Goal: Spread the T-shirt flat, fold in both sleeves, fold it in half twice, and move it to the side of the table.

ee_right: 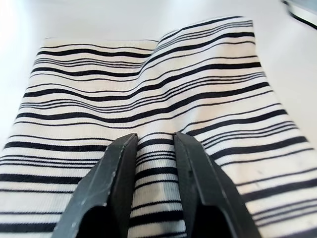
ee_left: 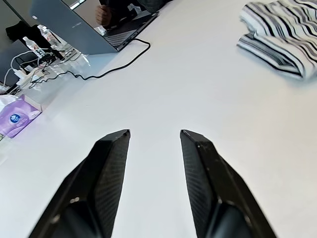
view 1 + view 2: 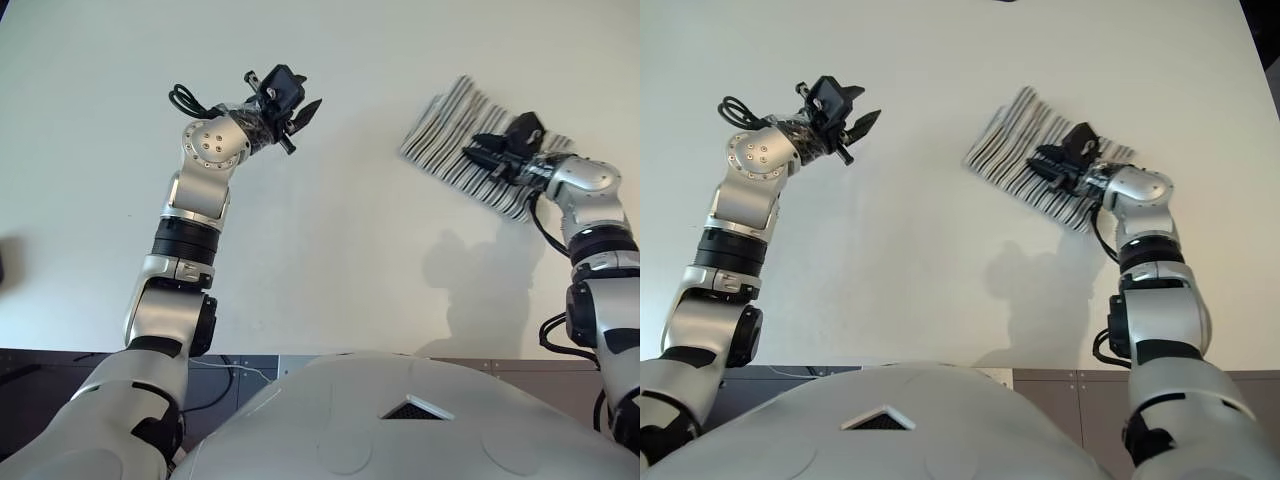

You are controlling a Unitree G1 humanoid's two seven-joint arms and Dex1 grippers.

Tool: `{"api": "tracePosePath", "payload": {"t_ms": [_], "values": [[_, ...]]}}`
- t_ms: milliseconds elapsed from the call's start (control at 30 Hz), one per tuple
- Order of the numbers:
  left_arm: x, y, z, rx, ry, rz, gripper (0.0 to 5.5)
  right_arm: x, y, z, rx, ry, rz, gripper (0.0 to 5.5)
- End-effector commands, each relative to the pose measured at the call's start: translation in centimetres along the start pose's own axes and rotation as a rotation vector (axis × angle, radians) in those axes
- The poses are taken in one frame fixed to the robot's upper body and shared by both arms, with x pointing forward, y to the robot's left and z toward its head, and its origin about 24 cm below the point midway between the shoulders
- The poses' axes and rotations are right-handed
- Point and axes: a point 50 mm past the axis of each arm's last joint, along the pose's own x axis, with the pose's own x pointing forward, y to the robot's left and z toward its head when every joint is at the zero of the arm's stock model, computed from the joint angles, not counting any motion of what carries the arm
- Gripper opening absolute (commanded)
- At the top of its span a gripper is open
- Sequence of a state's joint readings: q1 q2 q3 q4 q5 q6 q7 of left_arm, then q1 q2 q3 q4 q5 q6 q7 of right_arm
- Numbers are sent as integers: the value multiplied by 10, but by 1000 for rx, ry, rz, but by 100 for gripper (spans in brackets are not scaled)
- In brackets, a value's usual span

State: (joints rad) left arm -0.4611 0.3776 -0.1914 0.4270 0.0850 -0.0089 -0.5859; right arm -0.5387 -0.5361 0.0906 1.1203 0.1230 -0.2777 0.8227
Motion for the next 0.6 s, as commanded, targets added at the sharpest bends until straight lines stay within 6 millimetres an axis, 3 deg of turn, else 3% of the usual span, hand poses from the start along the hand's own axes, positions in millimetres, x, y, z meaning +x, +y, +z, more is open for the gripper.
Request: {"api": "tracePosePath", "payload": {"t_ms": [33,133,267,367,433,500,600], "values": [[1,-3,3,-27,-29,23,187,-87,-31,-91,304,329,-572,133],[-4,-9,2,-75,-45,54,187,-96,-40,-89,312,311,-705,133],[-6,-18,6,-124,-74,81,187,-78,-46,-65,263,190,-695,133],[-10,-16,11,-156,-119,166,187,-72,-60,-35,121,74,-763,133],[-17,-10,18,-214,-191,291,187,-63,-65,3,30,-148,-803,133],[-26,-9,22,-257,-240,399,187,-49,-52,43,-45,-416,-793,133],[-35,-21,27,-322,-297,498,187,-21,2,84,47,-685,-697,133]]}}
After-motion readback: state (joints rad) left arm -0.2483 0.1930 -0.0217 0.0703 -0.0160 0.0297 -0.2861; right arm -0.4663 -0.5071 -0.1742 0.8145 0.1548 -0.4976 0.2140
